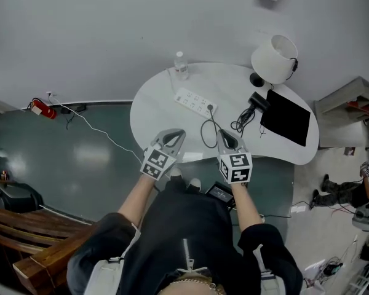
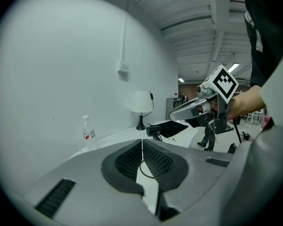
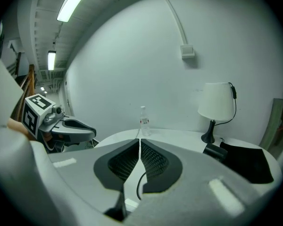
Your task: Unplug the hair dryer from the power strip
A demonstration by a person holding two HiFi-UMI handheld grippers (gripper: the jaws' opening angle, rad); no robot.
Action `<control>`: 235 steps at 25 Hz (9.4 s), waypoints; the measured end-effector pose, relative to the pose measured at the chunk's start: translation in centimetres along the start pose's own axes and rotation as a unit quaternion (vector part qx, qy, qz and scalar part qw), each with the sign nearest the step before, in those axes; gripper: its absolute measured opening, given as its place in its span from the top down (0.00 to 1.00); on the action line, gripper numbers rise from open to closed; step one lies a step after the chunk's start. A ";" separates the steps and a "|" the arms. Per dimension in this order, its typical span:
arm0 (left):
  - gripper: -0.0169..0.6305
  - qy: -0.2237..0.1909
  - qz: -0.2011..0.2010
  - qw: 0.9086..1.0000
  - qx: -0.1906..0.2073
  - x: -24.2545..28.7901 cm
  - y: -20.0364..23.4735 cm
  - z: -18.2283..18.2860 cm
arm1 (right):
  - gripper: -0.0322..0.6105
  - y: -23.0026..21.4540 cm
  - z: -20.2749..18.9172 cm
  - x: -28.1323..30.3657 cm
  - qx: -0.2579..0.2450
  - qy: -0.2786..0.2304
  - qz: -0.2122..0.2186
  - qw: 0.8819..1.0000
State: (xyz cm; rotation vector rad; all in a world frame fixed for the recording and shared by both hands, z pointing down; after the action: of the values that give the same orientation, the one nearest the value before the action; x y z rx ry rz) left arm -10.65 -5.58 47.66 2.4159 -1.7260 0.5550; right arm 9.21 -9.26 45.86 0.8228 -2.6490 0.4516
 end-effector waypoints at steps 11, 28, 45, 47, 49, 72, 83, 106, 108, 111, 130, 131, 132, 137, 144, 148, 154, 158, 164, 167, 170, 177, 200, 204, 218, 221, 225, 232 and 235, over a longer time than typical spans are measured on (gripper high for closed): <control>0.95 -0.007 -0.031 0.999 0.020 2.2 2.2 0.6 | 0.94 -0.7 1.7 2.0 0.002 -0.007 -0.020 1.000; 0.78 -0.041 -0.092 0.990 0.096 4.0 8.0 0.9 | 0.94 0.9 2.6 5.8 0.023 -0.018 -0.074 0.997; 0.51 -0.055 -0.157 0.957 0.236 5.5 10.3 0.7 | 0.94 0.6 2.0 7.7 0.024 -0.004 -0.076 0.997; 0.50 -0.051 -0.163 0.952 0.255 6.2 10.4 0.9 | 0.94 0.1 1.9 7.9 0.025 -0.002 -0.076 0.997; 0.49 -0.047 -0.170 0.947 0.268 7.0 10.5 1.0 | 0.94 -0.5 1.9 8.0 0.028 0.000 -0.077 0.997; 0.49 0.026 -0.242 0.911 0.333 17.2 9.5 -0.6 | 0.93 -6.6 1.0 10.4 0.050 0.050 -0.064 0.995; 0.46 0.062 -0.280 0.877 0.386 21.3 8.4 -2.1 | 0.88 -8.2 0.0 11.6 0.062 0.068 -0.046 0.995; 0.40 0.177 -0.363 0.790 0.461 28.2 5.7 -8.0 | 0.88 -10.0 -1.7 12.9 0.099 0.093 -0.025 0.990; 0.40 0.186 -0.366 0.783 0.467 28.4 5.5 -8.5 | 0.88 -10.1 -1.8 13.0 0.101 0.094 -0.025 0.990; 0.40 0.197 -0.365 0.778 0.472 28.7 5.4 -8.7 | 0.88 -10.1 -1.8 13.1 0.103 0.095 -0.024 0.990; 0.39 0.250 -0.376 0.741 0.497 29.9 4.4 -9.4 | 0.83 -10.1 -2.6 14.6 0.080 0.148 -0.013 0.986; 0.39 0.254 -0.376 0.738 0.499 30.0 4.2 -9.4 | 0.81 -10.2 -2.7 14.8 0.073 0.159 -0.011 0.985; 0.39 0.258 -0.377 0.735 0.501 30.0 4.1 -9.4 | 0.80 -10.2 -2.8 15.1 0.066 0.170 -0.008 0.983; 0.39 0.266 -0.379 0.728 0.506 30.2 3.9 -9.4 | 0.75 -10.1 -3.7 16.5 0.038 0.208 -0.006 0.977; 0.39 0.268 -0.373 0.729 0.508 30.2 3.8 -9.4 | 0.75 -10.9 -5.1 18.4 0.018 0.242 -0.016 0.970; 0.39 0.269 -0.375 0.728 0.507 30.2 3.8 -9.6 | 0.75 -11.2 -6.1 19.6 -0.009 0.274 -0.015 0.962; 0.39 0.272 -0.373 0.727 0.508 30.2 3.7 -9.6 | 0.75 -11.3 -7.0 20.4 -0.035 0.308 -0.011 0.951; 0.39 0.271 -0.374 0.729 0.506 30.3 3.7 -9.6 | 0.79 -11.4 -7.2 20.7 -0.037 0.322 -0.011 0.946; 0.39 0.273 -0.374 0.728 0.505 30.3 3.6 -9.6 | 0.87 -12.3 -6.6 20.8 -0.034 0.346 -0.020 0.937; 0.39 0.275 -0.374 0.730 0.501 30.3 3.6 -9.6 | 0.88 -12.7 -6.3 21.1 -0.020 0.355 -0.011 0.935; 0.39 0.276 -0.374 0.731 0.500 30.3 3.6 -9.7 | 0.88 -13.1 -6.1 21.2 -0.004 0.364 -0.004 0.931; 0.39 0.277 -0.374 0.729 0.502 30.3 3.6 -9.7 | 0.88 -14.7 -5.0 21.9 0.042 0.389 0.031 0.920; 0.39 0.278 -0.372 0.730 0.502 30.3 3.5 -9.5 | 0.88 -13.8 -4.9 21.7 0.014 0.397 0.026 0.917; 0.39 0.279 -0.372 0.727 0.505 30.2 3.5 -9.5 | 0.88 -13.6 -4.8 21.6 0.018 0.399 0.028 0.916; 0.39 0.282 -0.373 0.717 0.518 30.2 3.1 -9.7 | 0.88 -13.9 -4.9 21.4 0.028 0.392 0.029 0.919; 0.39 0.283 -0.372 0.716 0.518 30.2 3.2 -9.7 | 0.88 -13.9 -4.5 21.6 0.037 0.387 0.033 0.921; 0.39 0.285 -0.370 0.716 0.518 30.2 3.2 -9.8 | 0.88 -13.5 -4.8 21.4 0.014 0.394 0.024 0.918; 0.39 0.281 -0.372 0.719 0.516 30.1 3.2 -9.8 | 0.88 -13.4 -2.8 21.6 -0.002 0.380 0.018 0.925; 0.39 0.282 -0.370 0.718 0.518 30.1 3.1 -9.8 | 0.88 -13.7 -3.3 21.2 0.004 0.384 0.020 0.923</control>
State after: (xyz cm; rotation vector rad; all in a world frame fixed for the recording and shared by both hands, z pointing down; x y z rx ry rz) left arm -7.26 -30.40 67.29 2.6418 -0.0067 2.1792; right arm 1.46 -28.97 59.98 0.4536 -1.9297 0.6379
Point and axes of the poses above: the fingertips, and each gripper's own axes: x forward along the fingers, y to its left, z out of its top, the point moved 7 cm from there along -x, backward along the fingers, and after that the axes turned 15 degrees about z, right-handed, at the moved point
